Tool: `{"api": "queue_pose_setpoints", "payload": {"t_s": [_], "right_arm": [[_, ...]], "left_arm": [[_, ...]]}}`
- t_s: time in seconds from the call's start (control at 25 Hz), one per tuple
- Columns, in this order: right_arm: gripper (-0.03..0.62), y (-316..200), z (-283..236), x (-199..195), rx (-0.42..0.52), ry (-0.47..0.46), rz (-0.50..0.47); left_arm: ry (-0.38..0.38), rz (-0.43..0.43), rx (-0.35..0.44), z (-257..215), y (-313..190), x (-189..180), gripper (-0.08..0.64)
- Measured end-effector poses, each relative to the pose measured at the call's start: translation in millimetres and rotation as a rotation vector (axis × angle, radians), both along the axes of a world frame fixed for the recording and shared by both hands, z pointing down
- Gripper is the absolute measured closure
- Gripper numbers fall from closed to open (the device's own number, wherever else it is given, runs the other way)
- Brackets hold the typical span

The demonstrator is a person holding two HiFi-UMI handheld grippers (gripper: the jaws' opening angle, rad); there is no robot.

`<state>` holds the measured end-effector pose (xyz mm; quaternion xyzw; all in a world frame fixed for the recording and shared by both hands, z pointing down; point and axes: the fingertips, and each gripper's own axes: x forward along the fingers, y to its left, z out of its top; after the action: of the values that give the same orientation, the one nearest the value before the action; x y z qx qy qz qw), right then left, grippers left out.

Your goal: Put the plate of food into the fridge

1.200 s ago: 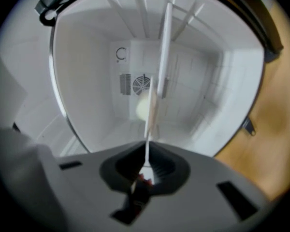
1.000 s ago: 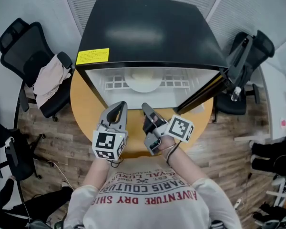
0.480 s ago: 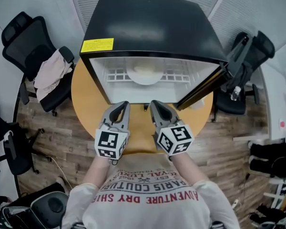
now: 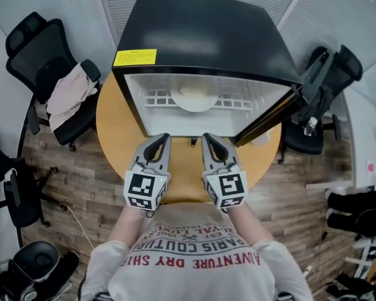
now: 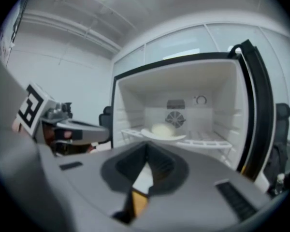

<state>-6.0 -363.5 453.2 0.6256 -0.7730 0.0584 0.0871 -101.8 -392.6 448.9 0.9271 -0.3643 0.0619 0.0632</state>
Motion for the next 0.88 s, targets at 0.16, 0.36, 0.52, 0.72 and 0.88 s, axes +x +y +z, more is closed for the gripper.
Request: {"api": "queue_pose_setpoints", "payload": {"t_s": [0.16, 0.36, 0.52, 0.72, 0.88], "right_arm": [[0.565, 0, 0, -2, -0.002, -0.007, -0.004], [0.565, -2, 0, -4, -0.017, -0.087, -0.022], [0.565, -5, -1, -2, -0.015, -0.077, -0.006], [0.564, -8, -1, 2, -0.017, -0.055, 0.017], [0.563, -11, 0, 1, -0.027, -0.073, 0.021]], "left_arm": [[0.003, 0.001, 0.003, -1, -1, -2, 0.535], [-0.007, 0.001, 0.02, -4, -8, -5, 0.535], [0.0, -0.002, 0.027, -10, -12, -7, 0.535], [0.0, 0.005, 0.034, -12, -13, -6, 0.535], [0.0, 0.009, 0.035, -13, -16, -6, 0.535]]}}
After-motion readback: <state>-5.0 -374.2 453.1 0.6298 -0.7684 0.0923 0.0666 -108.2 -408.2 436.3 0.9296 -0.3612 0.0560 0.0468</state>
